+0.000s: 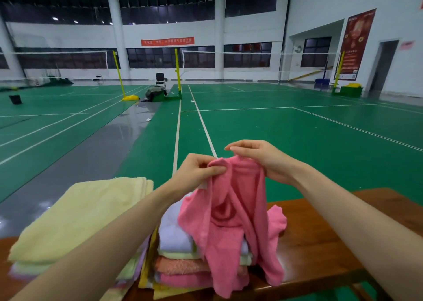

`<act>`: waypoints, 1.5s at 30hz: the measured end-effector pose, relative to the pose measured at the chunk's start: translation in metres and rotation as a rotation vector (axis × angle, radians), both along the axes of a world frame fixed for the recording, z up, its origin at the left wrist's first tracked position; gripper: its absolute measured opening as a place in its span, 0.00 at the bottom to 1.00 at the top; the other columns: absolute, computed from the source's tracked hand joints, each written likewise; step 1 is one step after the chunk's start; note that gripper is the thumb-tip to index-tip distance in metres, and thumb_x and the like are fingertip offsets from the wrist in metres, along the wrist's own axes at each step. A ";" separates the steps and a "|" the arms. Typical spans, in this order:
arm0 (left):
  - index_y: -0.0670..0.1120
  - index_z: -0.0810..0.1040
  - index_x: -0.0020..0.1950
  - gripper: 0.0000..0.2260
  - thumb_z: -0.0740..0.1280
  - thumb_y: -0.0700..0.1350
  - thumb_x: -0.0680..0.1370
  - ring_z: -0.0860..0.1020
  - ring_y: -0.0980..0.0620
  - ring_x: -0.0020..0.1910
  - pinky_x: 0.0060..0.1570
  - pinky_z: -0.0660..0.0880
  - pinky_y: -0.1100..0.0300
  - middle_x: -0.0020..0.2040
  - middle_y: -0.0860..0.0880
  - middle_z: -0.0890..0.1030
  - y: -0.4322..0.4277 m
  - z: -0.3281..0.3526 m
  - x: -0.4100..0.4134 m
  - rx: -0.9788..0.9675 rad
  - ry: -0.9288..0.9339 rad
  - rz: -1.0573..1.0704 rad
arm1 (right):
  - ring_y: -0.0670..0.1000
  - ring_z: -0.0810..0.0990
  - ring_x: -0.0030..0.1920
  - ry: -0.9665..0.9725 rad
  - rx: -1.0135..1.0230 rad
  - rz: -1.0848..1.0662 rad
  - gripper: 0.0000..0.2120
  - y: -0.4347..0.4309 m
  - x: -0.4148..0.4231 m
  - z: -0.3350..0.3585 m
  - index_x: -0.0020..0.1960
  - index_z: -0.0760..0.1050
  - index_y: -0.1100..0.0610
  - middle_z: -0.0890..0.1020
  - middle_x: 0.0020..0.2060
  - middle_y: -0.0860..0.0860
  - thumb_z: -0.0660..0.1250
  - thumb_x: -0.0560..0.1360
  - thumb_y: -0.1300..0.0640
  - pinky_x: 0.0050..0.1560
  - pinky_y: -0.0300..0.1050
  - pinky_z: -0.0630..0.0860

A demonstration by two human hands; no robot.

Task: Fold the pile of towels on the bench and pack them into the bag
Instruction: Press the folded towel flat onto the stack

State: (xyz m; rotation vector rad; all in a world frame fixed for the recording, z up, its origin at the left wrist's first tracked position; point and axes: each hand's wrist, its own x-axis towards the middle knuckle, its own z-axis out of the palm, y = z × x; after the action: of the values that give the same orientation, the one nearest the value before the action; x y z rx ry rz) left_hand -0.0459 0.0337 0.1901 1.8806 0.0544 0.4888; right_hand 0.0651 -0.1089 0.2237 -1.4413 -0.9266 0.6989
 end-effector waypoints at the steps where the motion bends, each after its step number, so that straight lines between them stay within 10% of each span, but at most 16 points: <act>1: 0.38 0.80 0.43 0.02 0.67 0.35 0.75 0.69 0.62 0.23 0.24 0.66 0.72 0.24 0.57 0.73 0.001 0.002 -0.001 -0.042 0.005 0.047 | 0.41 0.79 0.30 -0.024 -0.043 0.000 0.04 -0.005 0.002 0.000 0.47 0.77 0.57 0.81 0.34 0.48 0.66 0.74 0.64 0.32 0.32 0.74; 7: 0.45 0.80 0.34 0.09 0.68 0.36 0.74 0.68 0.60 0.22 0.25 0.65 0.68 0.23 0.55 0.73 0.015 0.006 0.004 -0.180 -0.058 0.281 | 0.45 0.78 0.34 -0.447 -0.466 0.000 0.10 -0.023 0.018 -0.013 0.41 0.78 0.56 0.81 0.37 0.50 0.77 0.64 0.63 0.35 0.36 0.74; 15: 0.38 0.79 0.46 0.02 0.67 0.35 0.75 0.72 0.53 0.33 0.38 0.72 0.62 0.33 0.48 0.75 0.052 -0.006 0.009 -0.508 -0.132 0.710 | 0.42 0.77 0.35 -0.316 -0.794 0.143 0.12 -0.058 0.037 -0.027 0.42 0.81 0.55 0.81 0.36 0.47 0.71 0.60 0.53 0.37 0.33 0.71; 20: 0.34 0.77 0.59 0.15 0.69 0.38 0.74 0.75 0.49 0.46 0.57 0.74 0.54 0.47 0.45 0.77 0.073 -0.020 0.002 -0.626 -0.104 0.917 | 0.42 0.72 0.29 -0.222 -0.768 0.121 0.06 -0.068 0.044 -0.032 0.37 0.74 0.54 0.74 0.30 0.48 0.69 0.71 0.58 0.32 0.34 0.68; 25: 0.35 0.77 0.59 0.13 0.67 0.40 0.76 0.74 0.50 0.47 0.50 0.71 0.58 0.46 0.45 0.76 0.071 -0.017 -0.001 -0.539 -0.143 0.989 | 0.43 0.72 0.28 -0.253 -0.872 0.138 0.23 -0.085 0.047 -0.019 0.44 0.77 0.56 0.77 0.33 0.50 0.74 0.53 0.47 0.26 0.33 0.66; 31: 0.36 0.79 0.54 0.10 0.65 0.41 0.77 0.76 0.45 0.49 0.57 0.72 0.51 0.47 0.41 0.79 0.067 -0.025 0.001 -0.405 0.019 0.868 | 0.52 0.71 0.41 -0.006 -0.372 0.100 0.36 -0.089 0.054 -0.015 0.58 0.79 0.50 0.78 0.49 0.54 0.81 0.51 0.44 0.34 0.37 0.71; 37: 0.44 0.78 0.35 0.11 0.66 0.44 0.77 0.71 0.50 0.38 0.41 0.69 0.55 0.36 0.43 0.77 0.051 0.000 -0.006 -0.026 -0.101 0.766 | 0.46 0.83 0.35 0.198 0.108 0.253 0.22 -0.060 0.027 0.019 0.43 0.84 0.57 0.84 0.38 0.51 0.84 0.50 0.58 0.38 0.35 0.79; 40: 0.33 0.77 0.37 0.14 0.64 0.41 0.78 0.68 0.52 0.33 0.35 0.64 0.58 0.30 0.45 0.72 0.031 0.014 -0.012 0.082 -0.189 0.617 | 0.51 0.83 0.49 0.025 -0.015 0.385 0.17 -0.043 0.002 0.035 0.53 0.78 0.63 0.84 0.48 0.56 0.68 0.66 0.75 0.46 0.37 0.79; 45: 0.41 0.67 0.27 0.18 0.61 0.51 0.72 0.58 0.56 0.24 0.27 0.57 0.58 0.25 0.49 0.61 0.004 0.022 -0.020 0.159 -0.261 0.616 | 0.45 0.81 0.28 -0.359 -0.068 0.171 0.06 -0.012 -0.030 0.037 0.39 0.77 0.60 0.83 0.29 0.51 0.65 0.75 0.65 0.28 0.31 0.72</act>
State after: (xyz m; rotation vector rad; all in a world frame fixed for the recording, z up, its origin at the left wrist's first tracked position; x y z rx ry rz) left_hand -0.0656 0.0376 0.2119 1.9221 0.4407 1.1838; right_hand 0.0353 -0.1205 0.2608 -1.5905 -1.3267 0.6109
